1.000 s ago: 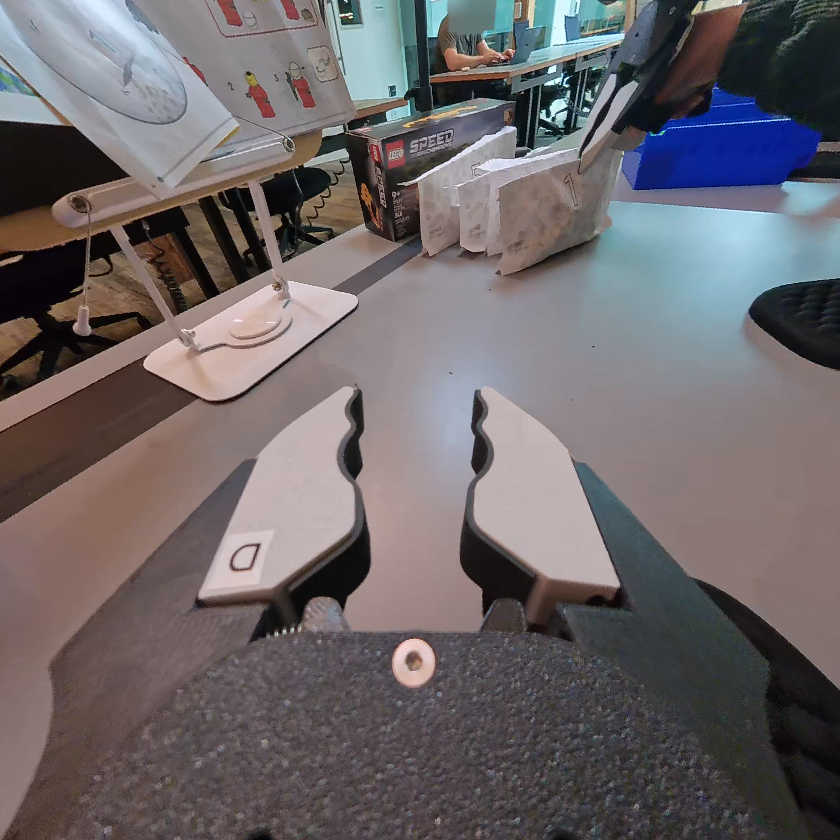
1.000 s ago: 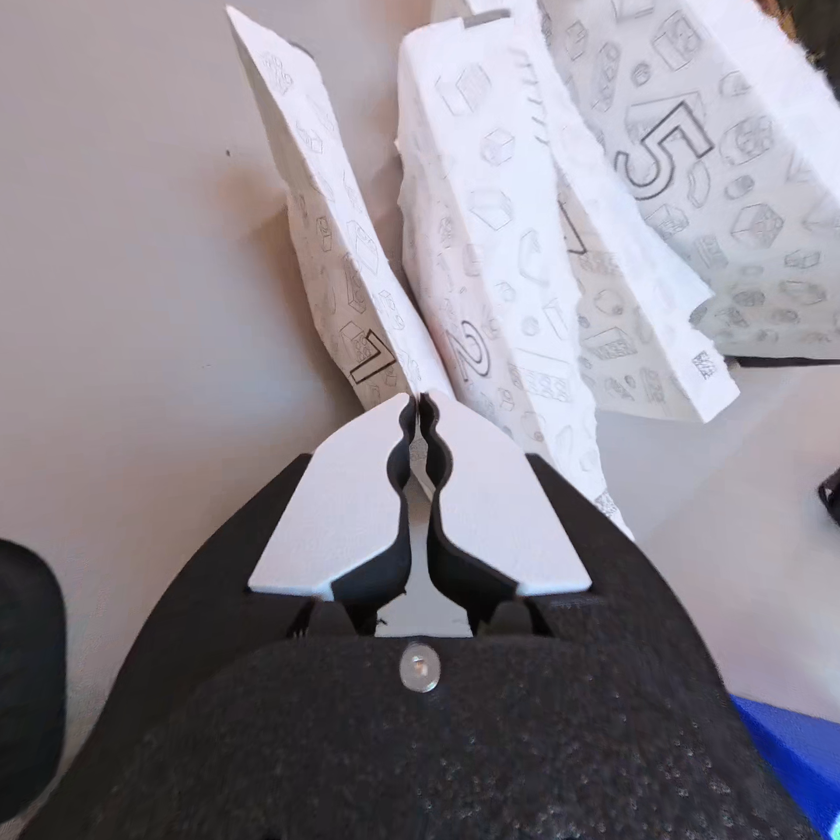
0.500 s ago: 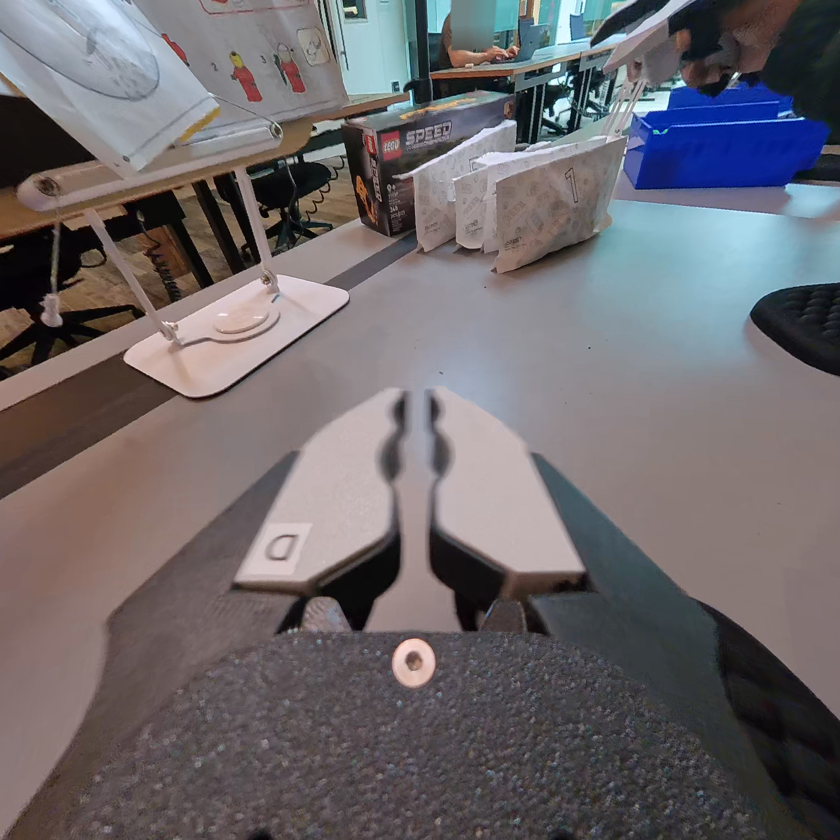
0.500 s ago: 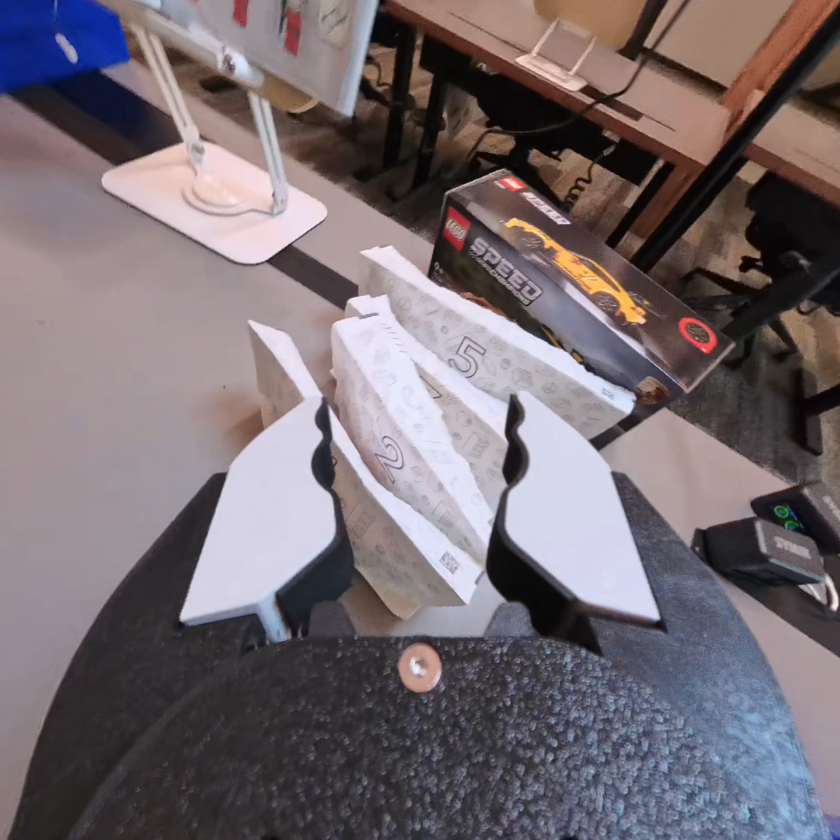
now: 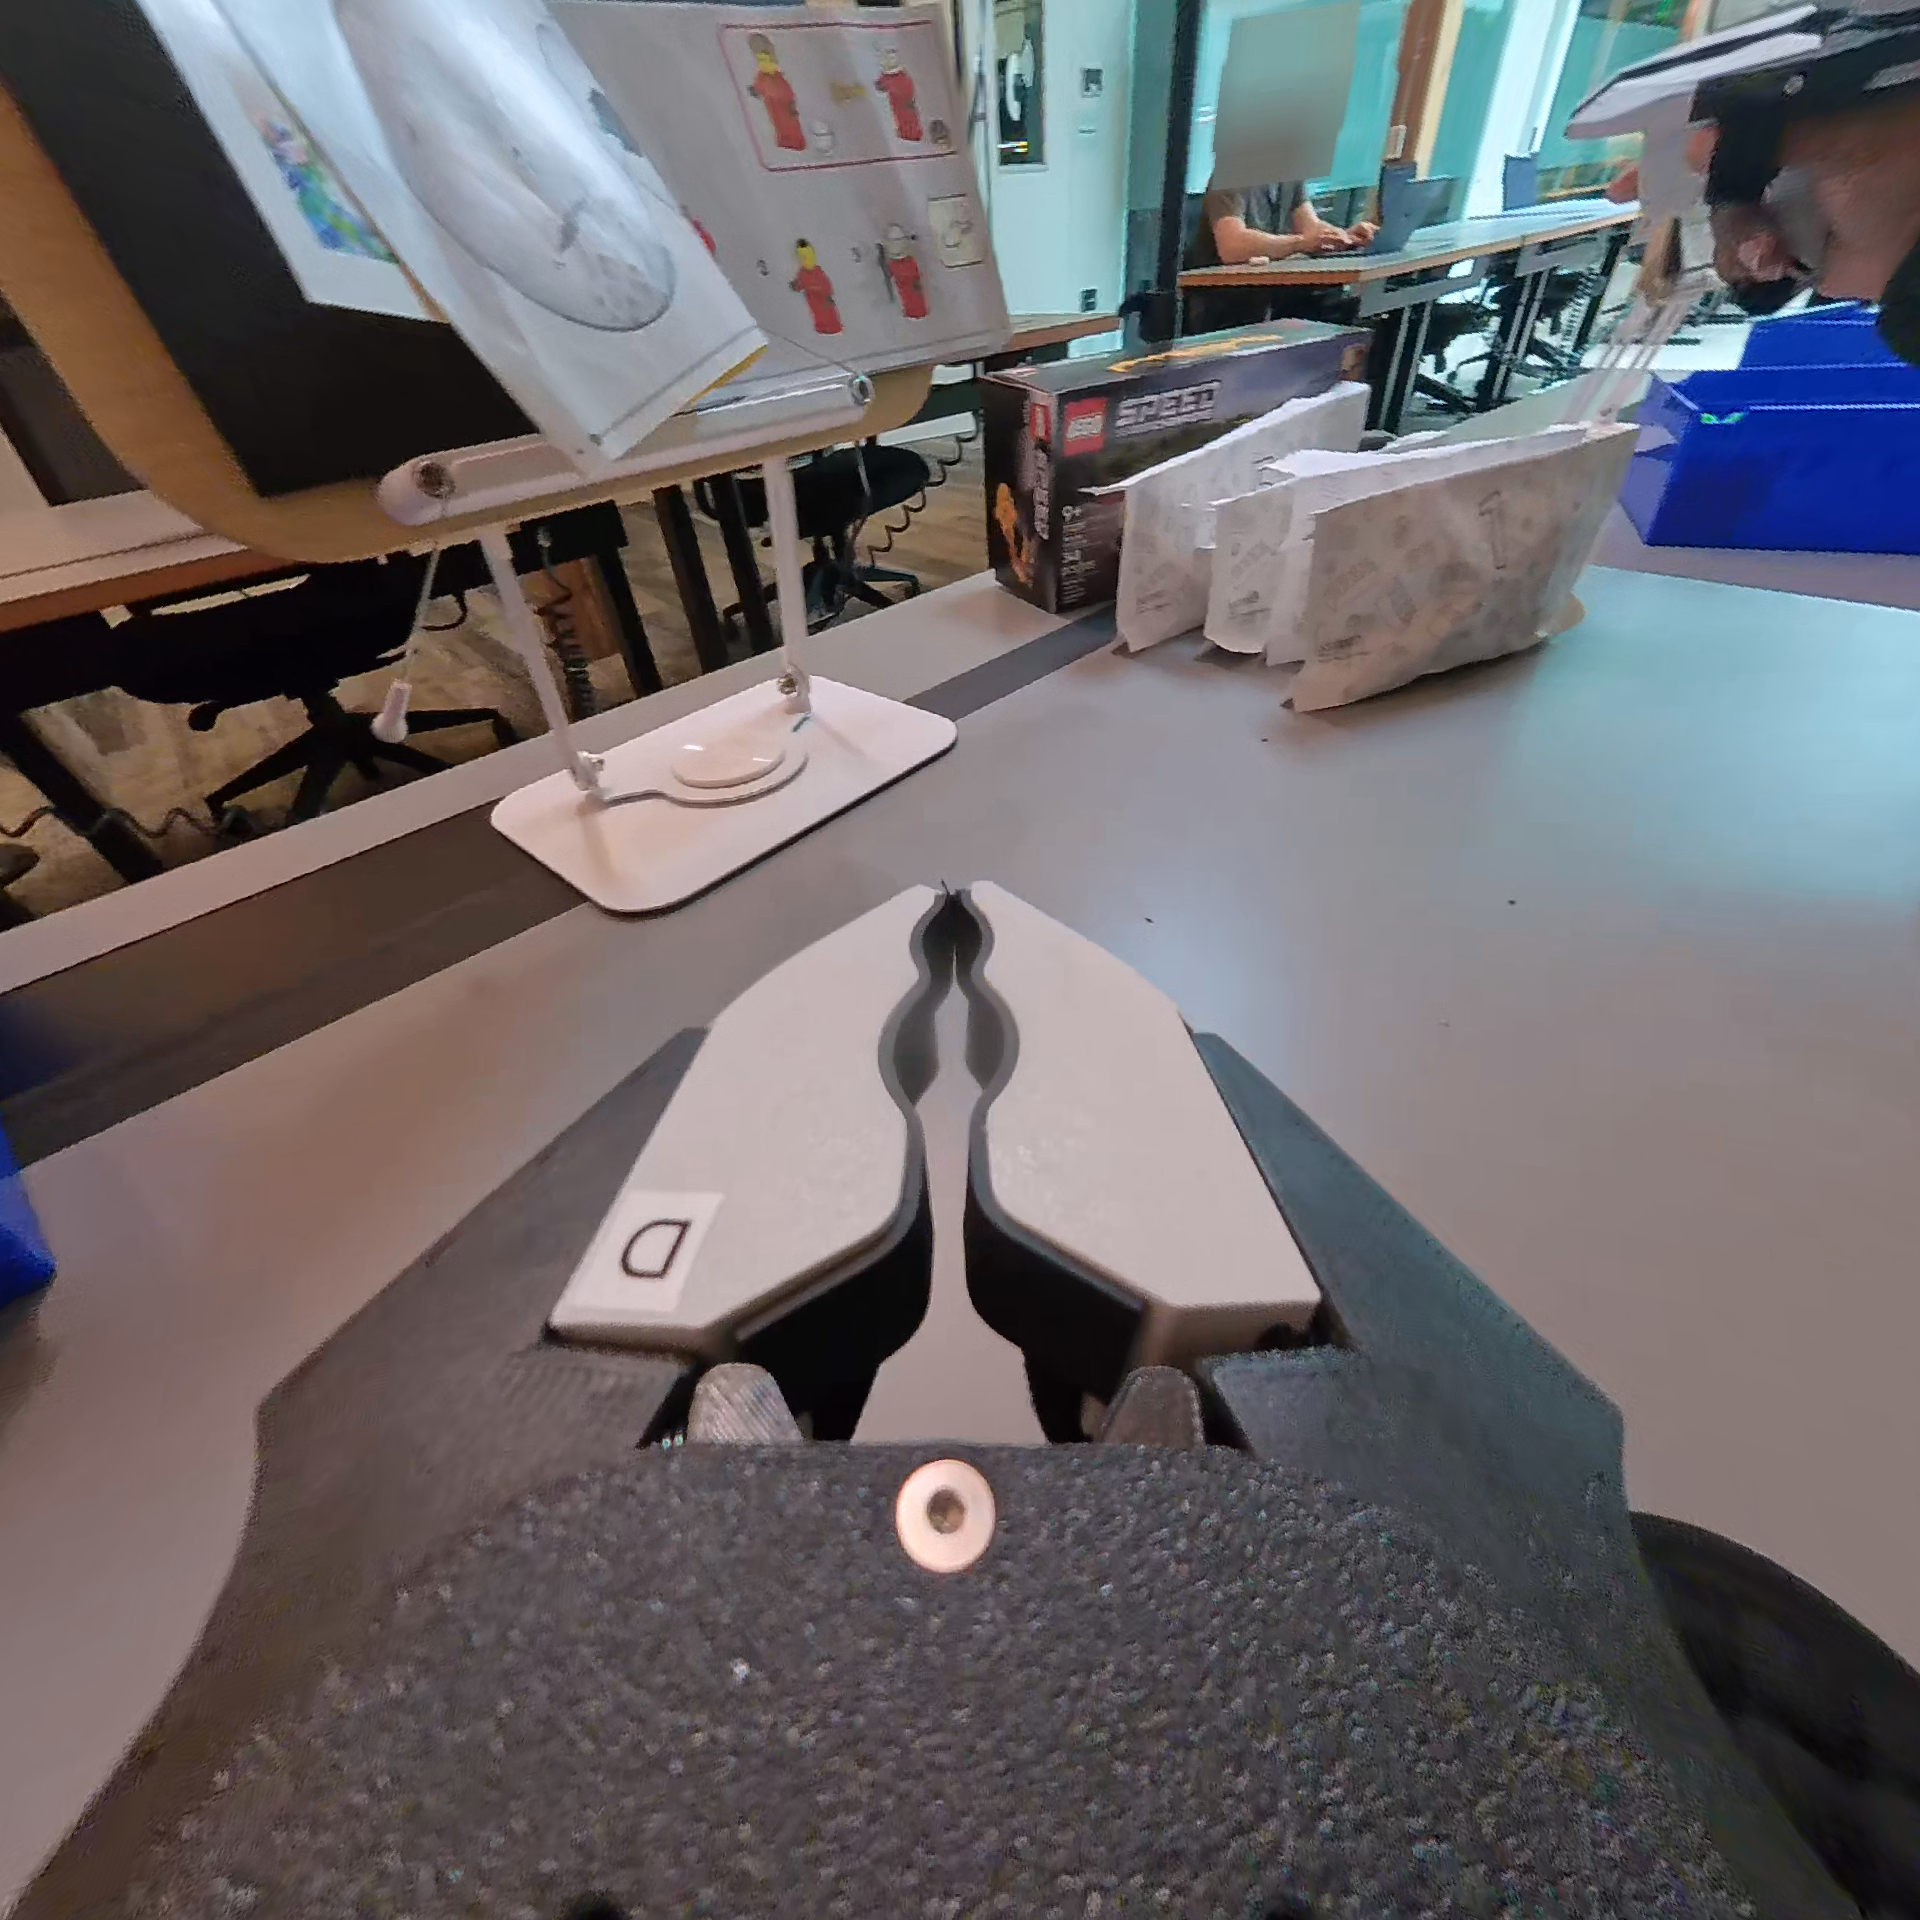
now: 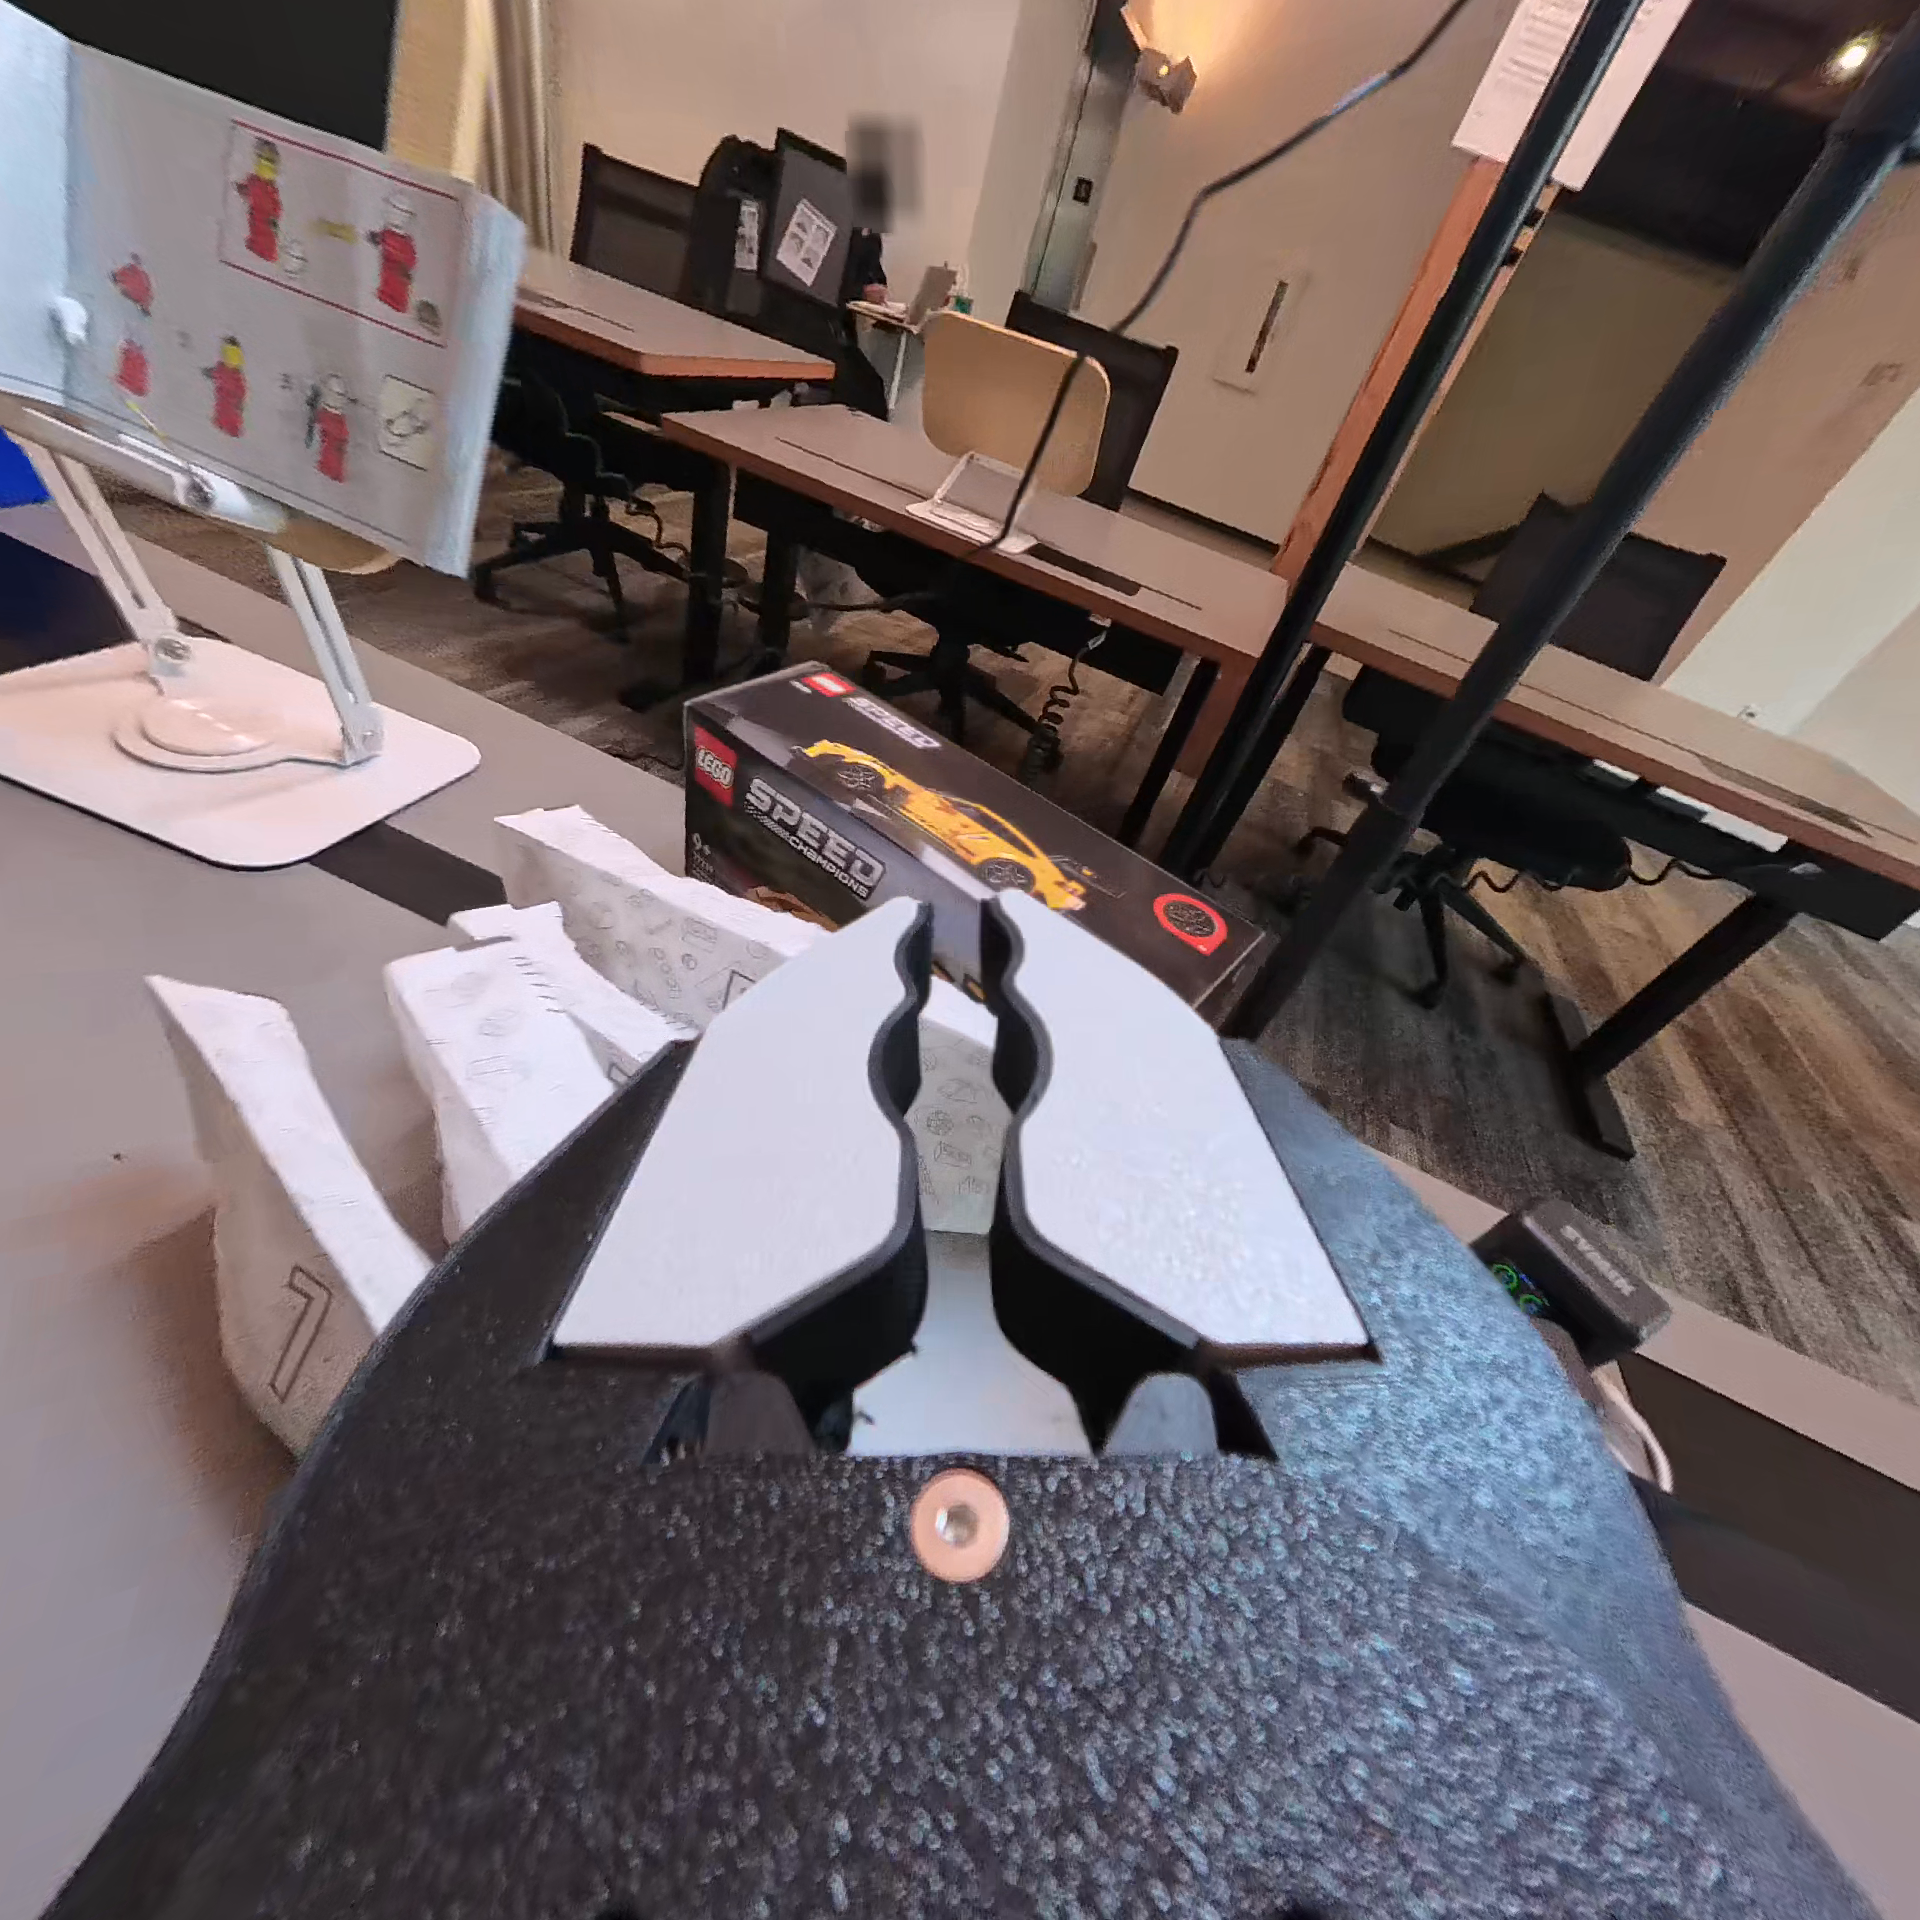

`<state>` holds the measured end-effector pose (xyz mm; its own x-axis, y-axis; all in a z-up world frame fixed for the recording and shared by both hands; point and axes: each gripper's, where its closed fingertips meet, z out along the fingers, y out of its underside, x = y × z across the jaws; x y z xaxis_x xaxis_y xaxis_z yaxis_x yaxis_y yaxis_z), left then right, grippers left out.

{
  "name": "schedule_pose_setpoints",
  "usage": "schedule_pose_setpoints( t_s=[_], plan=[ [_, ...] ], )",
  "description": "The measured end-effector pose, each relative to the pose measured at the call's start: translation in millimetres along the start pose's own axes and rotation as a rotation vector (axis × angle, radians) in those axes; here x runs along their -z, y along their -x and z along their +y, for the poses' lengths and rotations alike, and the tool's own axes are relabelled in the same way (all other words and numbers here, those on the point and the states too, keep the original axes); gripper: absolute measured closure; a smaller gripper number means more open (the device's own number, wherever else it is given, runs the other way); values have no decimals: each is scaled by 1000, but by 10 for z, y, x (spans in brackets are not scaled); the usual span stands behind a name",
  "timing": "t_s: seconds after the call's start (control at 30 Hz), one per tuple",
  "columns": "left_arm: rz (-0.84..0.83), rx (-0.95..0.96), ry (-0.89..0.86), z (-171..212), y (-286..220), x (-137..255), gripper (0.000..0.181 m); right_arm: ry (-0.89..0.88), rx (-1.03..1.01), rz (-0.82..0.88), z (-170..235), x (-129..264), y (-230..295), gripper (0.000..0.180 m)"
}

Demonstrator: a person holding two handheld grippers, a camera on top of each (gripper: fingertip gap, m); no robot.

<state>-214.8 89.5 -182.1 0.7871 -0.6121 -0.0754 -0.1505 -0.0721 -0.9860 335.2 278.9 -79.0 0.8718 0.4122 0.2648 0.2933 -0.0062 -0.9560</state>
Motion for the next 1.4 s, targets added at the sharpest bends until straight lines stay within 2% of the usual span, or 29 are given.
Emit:
schedule_pose_setpoints(
  t_s=[0.13,0.17,0.2,0.27,0.33,0.47,0.6,0.7,0.77,0.87,0.9,0.97,1.03,1.1,1.17,1.33,1.4],
  plan=[
    [-76,8,-21,-63,248,-71,181,-17,-41,-58,-43,-163,50,155],
    [-94,19,-51,-150,353,-105,173,-41,-38,-85,-106,-202,153,152],
    [-106,53,-75,-243,477,-162,152,-63,-30,-115,-174,-246,284,149],
    [-86,159,-77,-393,701,-337,121,-96,-7,-180,-304,-346,614,144],
    [-67,198,-128,-600,890,-534,106,-110,38,-232,-421,-472,997,142],
    [-58,184,-200,-895,1084,-925,95,-128,137,-290,-729,-880,1849,143],
    [-86,181,-254,-1036,1153,-1199,94,-73,295,-323,-920,-1550,2690,147],
    [-112,144,-256,-1103,1233,-1325,97,-31,378,-319,-986,-2084,3117,147],
    [-133,120,-257,-1155,1297,-1371,109,-11,423,-296,-1034,-2395,3273,147],
    [-61,101,-220,-1170,1246,-1450,168,61,496,-274,-991,-2756,3405,152],
    [-53,92,-214,-1171,1247,-1455,181,87,523,-261,-953,-2835,3418,155],
    [-67,106,-210,-1178,1301,-1450,181,60,577,-213,-991,-2877,3383,162],
    [-71,129,-217,-1181,1335,-1440,181,25,538,-161,-1047,-2842,3282,169],
    [-84,147,-232,-1182,1372,-1416,181,-23,432,-90,-1097,-2780,3061,176],
    [-79,167,-253,-1206,1386,-1395,181,-31,279,-34,-1042,-2715,2780,173],
    [-28,175,-302,-1381,1279,-1381,181,-13,-170,20,-588,-2537,2388,155],
    [-18,154,-326,-1491,1198,-1393,181,-24,-422,2,-404,-2461,2368,155]
  ],
)
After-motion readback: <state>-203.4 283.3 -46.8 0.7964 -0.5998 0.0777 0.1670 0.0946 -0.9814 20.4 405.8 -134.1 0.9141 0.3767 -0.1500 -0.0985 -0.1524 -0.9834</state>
